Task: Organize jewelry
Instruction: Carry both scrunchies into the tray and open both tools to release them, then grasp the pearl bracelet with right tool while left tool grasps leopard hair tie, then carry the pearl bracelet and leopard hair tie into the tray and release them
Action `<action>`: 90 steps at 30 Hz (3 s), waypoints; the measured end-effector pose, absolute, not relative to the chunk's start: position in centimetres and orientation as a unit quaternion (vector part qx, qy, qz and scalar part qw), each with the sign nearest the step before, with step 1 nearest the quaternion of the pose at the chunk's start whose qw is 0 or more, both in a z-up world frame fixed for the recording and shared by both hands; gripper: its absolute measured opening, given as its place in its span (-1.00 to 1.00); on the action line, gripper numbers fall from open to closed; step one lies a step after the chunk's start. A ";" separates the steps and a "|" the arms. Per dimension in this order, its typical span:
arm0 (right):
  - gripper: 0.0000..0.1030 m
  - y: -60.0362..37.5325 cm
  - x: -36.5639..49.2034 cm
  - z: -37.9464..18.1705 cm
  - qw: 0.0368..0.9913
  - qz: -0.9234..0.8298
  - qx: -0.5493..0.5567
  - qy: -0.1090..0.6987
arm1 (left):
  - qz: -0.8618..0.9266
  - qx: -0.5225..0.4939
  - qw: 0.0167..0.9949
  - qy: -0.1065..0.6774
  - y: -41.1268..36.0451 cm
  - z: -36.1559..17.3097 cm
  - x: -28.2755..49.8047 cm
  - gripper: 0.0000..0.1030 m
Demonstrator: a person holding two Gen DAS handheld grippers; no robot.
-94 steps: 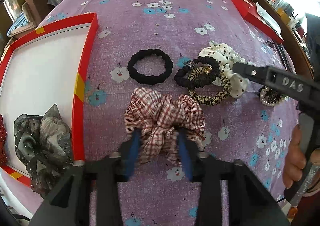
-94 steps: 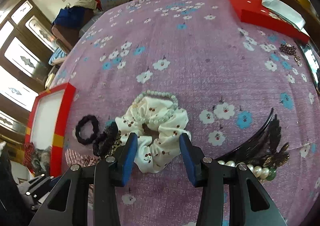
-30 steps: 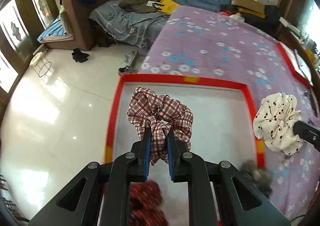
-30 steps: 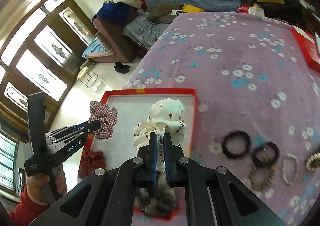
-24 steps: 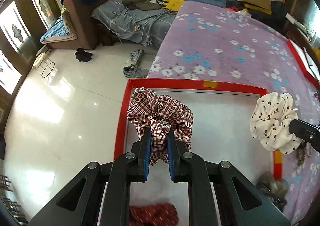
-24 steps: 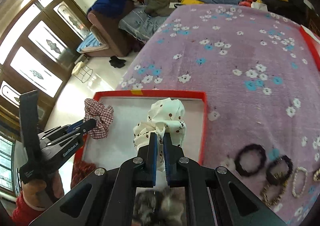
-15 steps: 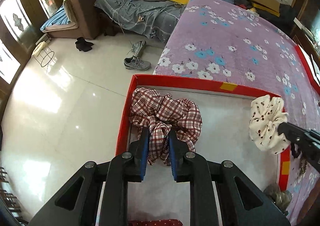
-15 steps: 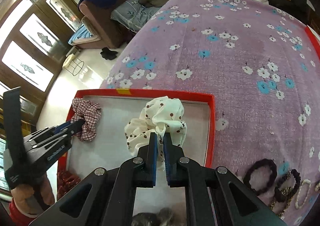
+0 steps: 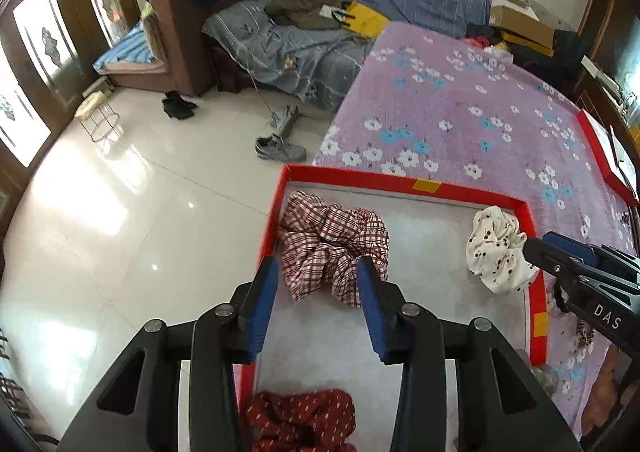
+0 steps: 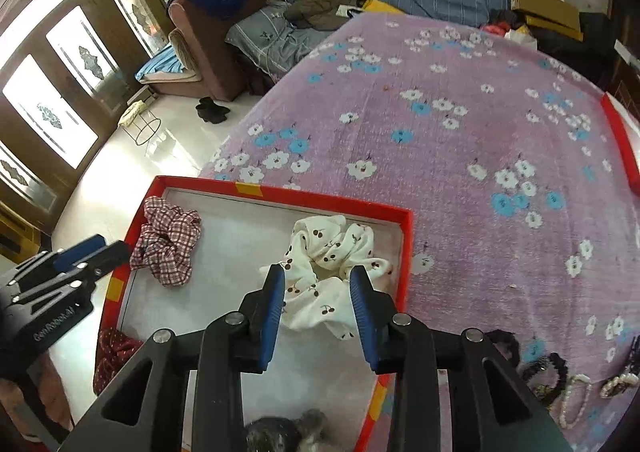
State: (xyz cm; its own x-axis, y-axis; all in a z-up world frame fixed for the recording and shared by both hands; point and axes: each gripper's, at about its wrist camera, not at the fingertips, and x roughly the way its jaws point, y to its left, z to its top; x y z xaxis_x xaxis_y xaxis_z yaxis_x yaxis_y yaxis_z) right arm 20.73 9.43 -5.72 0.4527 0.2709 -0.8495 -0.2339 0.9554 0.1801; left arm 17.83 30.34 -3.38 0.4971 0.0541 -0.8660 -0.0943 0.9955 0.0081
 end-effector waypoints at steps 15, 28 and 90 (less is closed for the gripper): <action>-0.14 -0.2 11.5 -2.0 0.872 0.131 0.069 0.466 | 0.071 -0.067 0.890 0.445 27.0 2.3 11.2 -0.03; -0.09 -17.8 1.7 -4.3 0.867 0.001 0.157 0.473 | 0.048 -0.065 0.881 0.466 19.4 2.3 8.9 0.02; -0.80 -27.5 1.7 -10.0 0.818 0.050 0.249 0.515 | -0.144 -0.026 0.802 0.579 1.1 -8.5 6.8 -0.89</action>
State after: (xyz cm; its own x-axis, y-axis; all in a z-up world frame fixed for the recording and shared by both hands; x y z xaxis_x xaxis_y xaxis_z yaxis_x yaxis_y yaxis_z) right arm 1.75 -27.54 -9.98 0.4637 0.3394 -0.8184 0.1748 0.8705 0.4601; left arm 6.81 1.06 -8.50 0.2890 -0.2619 -0.9208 0.2007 0.9571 -0.2093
